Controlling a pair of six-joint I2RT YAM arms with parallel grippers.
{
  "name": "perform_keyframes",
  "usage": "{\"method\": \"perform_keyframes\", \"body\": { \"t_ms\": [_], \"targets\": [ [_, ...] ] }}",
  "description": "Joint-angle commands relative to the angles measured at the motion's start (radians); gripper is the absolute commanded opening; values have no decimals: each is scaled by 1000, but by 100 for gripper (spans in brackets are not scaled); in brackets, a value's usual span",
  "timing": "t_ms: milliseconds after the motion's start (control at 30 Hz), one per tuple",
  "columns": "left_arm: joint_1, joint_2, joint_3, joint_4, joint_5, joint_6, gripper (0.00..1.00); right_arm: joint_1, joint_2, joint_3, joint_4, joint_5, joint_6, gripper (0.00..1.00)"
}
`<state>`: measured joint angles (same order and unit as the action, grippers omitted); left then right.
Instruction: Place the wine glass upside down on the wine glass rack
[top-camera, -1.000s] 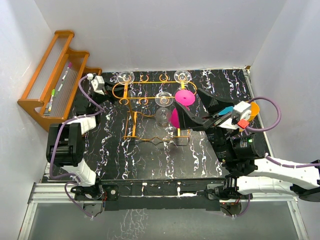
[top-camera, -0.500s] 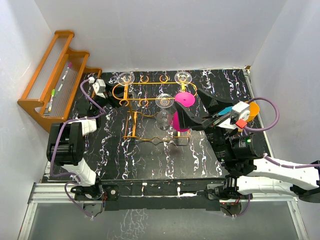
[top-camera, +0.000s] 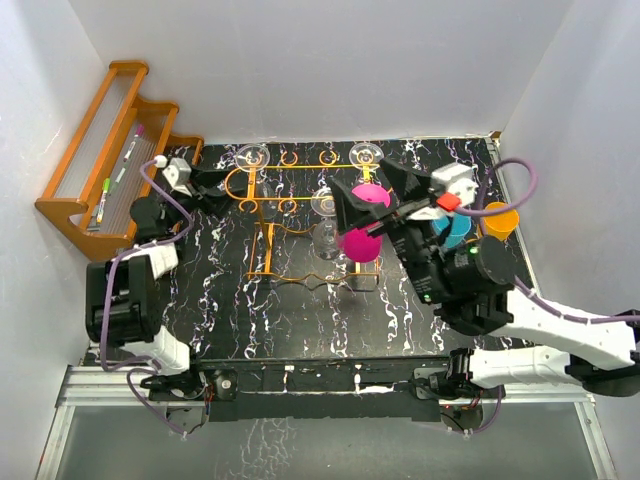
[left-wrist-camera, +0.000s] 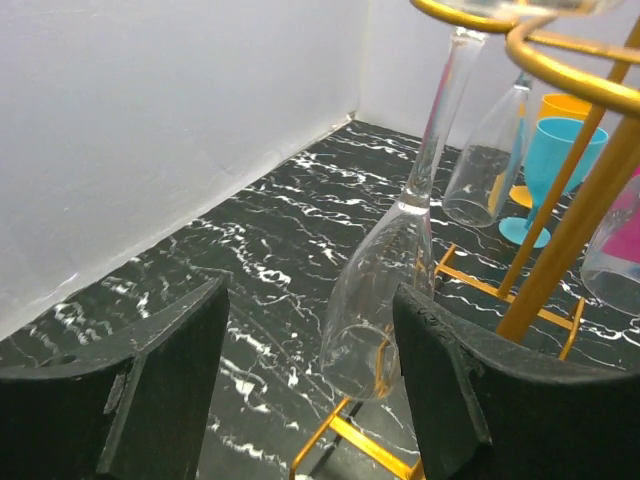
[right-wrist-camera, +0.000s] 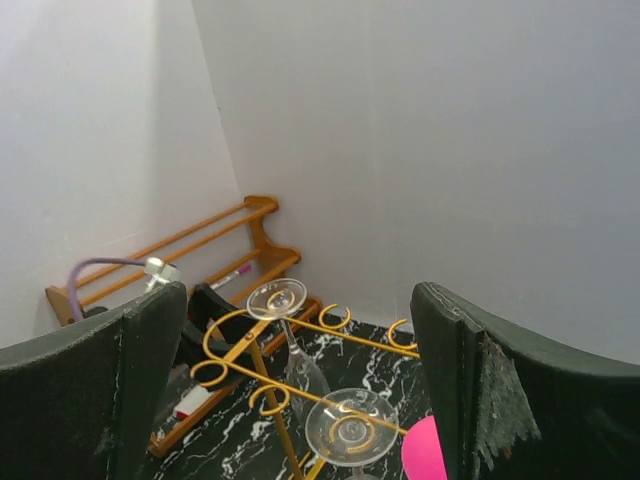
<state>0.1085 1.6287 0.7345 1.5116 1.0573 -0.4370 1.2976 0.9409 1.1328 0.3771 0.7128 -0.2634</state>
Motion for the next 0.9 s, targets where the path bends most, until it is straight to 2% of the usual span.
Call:
{"method": "perform_keyframes", "body": {
  "t_ms": [0,33,100,133,200,233,300,333,433,533,633,700,800,867],
  "targets": [
    [61,-225,-20,-347,16,150,65,-14,68,40,-34,146,-34,98],
    [73,-284,-16,-473,9,210,65,-53,68,56,-59,157,12,98],
    [112,-351,27,-729,20,251,69,-219,65,132,-240,81,186,98],
    [135,-365,72,-947,24,286,71,-345,67,162,-304,5,271,98],
    [150,-374,229,-1455,-36,491,77,-626,112,249,-454,-198,429,98],
    [151,-373,314,-1615,-86,570,82,-752,152,301,-545,-325,499,98],
    [151,-386,376,-1803,-193,609,86,-985,232,383,-623,-570,607,98],
    [152,-397,402,-1881,-248,630,88,-1068,265,408,-635,-634,653,98],
    [151,-417,487,-2064,-421,612,89,-1254,337,442,-670,-690,716,98],
    [151,-414,590,-2234,-601,570,95,-1344,332,398,-708,-676,745,98],
    [151,-405,679,-2372,-785,489,97,-1345,269,292,-782,-507,812,98],
    [151,-396,733,-2453,-877,435,97,-1346,251,262,-920,-427,877,98],
    [151,-360,876,-2622,-890,431,97,-1347,178,182,-1017,-593,807,98],
    [151,-346,949,-2679,-852,446,97,-1345,73,101,-1017,-672,751,98]
  ]
}}
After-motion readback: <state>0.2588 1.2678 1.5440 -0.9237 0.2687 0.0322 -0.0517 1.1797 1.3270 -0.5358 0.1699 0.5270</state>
